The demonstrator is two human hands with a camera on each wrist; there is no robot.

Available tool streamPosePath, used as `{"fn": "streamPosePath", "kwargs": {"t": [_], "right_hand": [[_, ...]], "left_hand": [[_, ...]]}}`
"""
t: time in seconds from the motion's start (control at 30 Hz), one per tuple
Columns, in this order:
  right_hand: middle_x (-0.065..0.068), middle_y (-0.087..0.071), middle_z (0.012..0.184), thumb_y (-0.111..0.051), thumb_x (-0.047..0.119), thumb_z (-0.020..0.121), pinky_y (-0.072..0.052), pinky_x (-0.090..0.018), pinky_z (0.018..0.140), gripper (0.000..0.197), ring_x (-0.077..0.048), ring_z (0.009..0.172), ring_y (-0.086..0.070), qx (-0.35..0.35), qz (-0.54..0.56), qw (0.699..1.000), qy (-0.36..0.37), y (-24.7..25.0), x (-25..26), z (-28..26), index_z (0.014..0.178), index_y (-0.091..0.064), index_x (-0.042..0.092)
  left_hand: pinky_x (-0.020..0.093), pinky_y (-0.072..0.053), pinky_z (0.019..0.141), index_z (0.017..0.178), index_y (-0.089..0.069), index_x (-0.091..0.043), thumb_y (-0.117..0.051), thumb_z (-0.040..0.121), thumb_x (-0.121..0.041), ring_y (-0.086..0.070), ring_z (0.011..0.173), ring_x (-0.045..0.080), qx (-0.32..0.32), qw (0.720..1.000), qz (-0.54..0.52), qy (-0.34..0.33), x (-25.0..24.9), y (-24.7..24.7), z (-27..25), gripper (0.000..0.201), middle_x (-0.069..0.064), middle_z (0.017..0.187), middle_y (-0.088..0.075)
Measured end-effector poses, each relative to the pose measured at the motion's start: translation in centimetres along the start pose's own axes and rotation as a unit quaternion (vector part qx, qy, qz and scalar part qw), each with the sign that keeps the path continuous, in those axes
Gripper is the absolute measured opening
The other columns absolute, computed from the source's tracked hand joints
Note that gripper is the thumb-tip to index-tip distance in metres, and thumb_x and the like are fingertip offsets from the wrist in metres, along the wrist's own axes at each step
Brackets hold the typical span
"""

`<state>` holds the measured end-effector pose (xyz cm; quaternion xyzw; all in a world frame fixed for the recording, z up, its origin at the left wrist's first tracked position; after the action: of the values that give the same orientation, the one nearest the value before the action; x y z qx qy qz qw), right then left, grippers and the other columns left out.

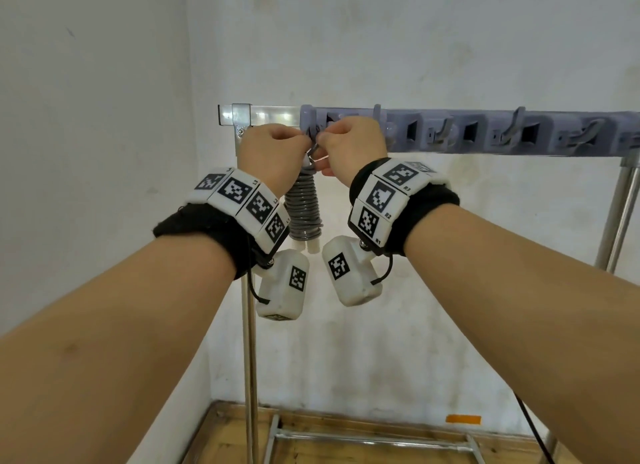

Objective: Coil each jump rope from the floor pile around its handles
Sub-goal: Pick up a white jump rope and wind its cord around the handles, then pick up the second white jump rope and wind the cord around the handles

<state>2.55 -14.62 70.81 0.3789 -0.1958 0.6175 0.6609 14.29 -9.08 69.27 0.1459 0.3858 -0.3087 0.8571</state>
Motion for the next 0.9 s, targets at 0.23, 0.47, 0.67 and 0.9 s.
{"fn": "streamPosePath", "kwargs": {"t": [0.23, 0.47, 0.67, 0.9], "right_hand": [[-0.006, -0.068, 0.101, -0.057, 0.011, 0.088, -0.053, -0.041, 0.087, 0.008, -0.021, 0.094, -0.064, -0.001, -0.001, 1.000, 0.022, 0.8, -0.8, -2.3, 0.092, -0.062, 0.016], [-0.001, -0.065, 0.088, -0.057, 0.012, 0.086, -0.052, -0.043, 0.085, 0.006, -0.022, 0.089, -0.063, -0.005, -0.030, 0.999, 0.026, 3.6, -4.4, -7.9, 0.084, -0.062, 0.015], [0.002, -0.066, 0.073, -0.056, 0.015, 0.085, -0.055, -0.030, 0.068, 0.017, -0.014, 0.067, -0.066, 0.082, -0.048, 0.994, -0.049, 5.3, -12.1, -15.8, 0.071, -0.061, 0.022], [0.005, -0.064, 0.074, -0.060, 0.023, 0.086, -0.047, -0.021, 0.066, 0.010, -0.012, 0.070, -0.059, 0.171, -0.137, 0.962, -0.163, 6.2, -26.2, -27.6, 0.079, -0.065, 0.017]], "left_hand": [[0.022, -0.052, 0.079, 0.114, -0.063, -0.020, -0.062, 0.086, -0.035, -0.060, 0.082, -0.004, 0.012, 0.998, 0.021, -0.052, 0.1, -0.1, -2.4, 0.032, -0.011, 0.092, -0.065], [0.029, -0.041, 0.090, 0.113, -0.049, -0.015, -0.060, 0.086, -0.030, -0.046, 0.100, 0.014, -0.027, 0.981, 0.115, -0.155, 1.2, 1.1, -8.1, 0.032, -0.003, 0.109, -0.041], [0.027, -0.050, 0.065, 0.079, -0.054, -0.028, -0.060, 0.080, -0.030, -0.058, 0.071, 0.012, 0.155, 0.968, 0.159, -0.116, 6.0, -1.5, -15.9, 0.007, -0.004, 0.077, -0.062], [0.035, -0.054, 0.072, 0.084, -0.064, -0.025, -0.059, 0.075, -0.032, -0.060, 0.075, 0.009, 0.386, 0.894, 0.224, -0.046, 17.4, -6.1, -30.1, 0.012, -0.010, 0.076, -0.063]]}}
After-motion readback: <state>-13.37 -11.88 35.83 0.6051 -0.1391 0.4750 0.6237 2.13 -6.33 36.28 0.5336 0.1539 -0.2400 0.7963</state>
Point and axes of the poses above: each hand's wrist, its own z-axis towards the middle knuckle, its own y-axis out of the back of the hand, x = y × z, the point moved 7 cm from there along z, towards the middle knuckle
